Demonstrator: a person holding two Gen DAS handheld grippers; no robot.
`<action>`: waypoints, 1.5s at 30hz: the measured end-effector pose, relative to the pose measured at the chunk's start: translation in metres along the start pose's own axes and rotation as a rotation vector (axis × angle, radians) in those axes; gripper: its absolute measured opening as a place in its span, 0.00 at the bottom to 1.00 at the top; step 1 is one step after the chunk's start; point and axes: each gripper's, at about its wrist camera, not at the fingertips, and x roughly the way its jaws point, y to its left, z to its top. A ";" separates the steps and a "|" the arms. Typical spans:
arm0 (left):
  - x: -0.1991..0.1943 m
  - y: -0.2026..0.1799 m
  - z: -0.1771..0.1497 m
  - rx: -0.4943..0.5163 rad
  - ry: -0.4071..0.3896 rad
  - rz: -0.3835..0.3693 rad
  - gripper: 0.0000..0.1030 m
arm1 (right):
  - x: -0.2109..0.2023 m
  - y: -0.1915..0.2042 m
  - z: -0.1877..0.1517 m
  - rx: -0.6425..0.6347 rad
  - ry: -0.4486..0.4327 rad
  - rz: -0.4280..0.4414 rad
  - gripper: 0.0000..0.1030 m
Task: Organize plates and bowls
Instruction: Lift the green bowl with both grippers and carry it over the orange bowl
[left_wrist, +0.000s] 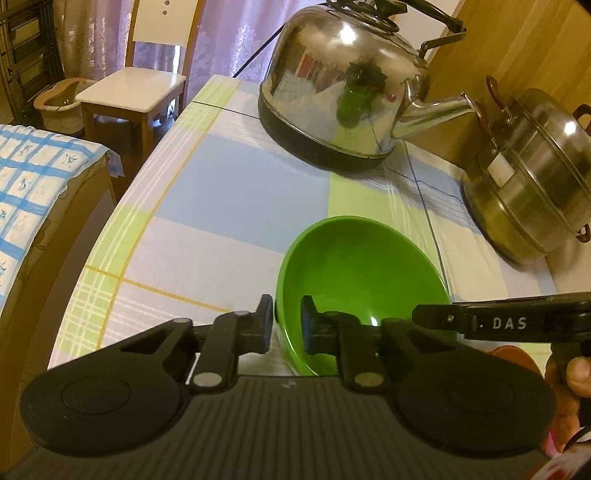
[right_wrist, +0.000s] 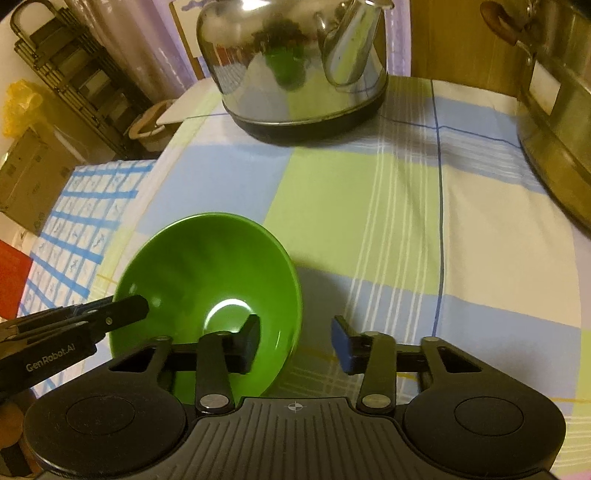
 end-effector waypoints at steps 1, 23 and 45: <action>0.000 0.000 0.000 0.004 0.000 0.005 0.10 | 0.001 0.001 0.000 -0.001 0.004 0.000 0.28; -0.075 -0.036 0.028 0.086 -0.082 -0.005 0.07 | -0.068 0.015 0.007 0.021 -0.108 0.013 0.08; -0.163 -0.117 -0.032 0.156 -0.087 -0.120 0.07 | -0.197 -0.010 -0.081 0.076 -0.185 -0.050 0.08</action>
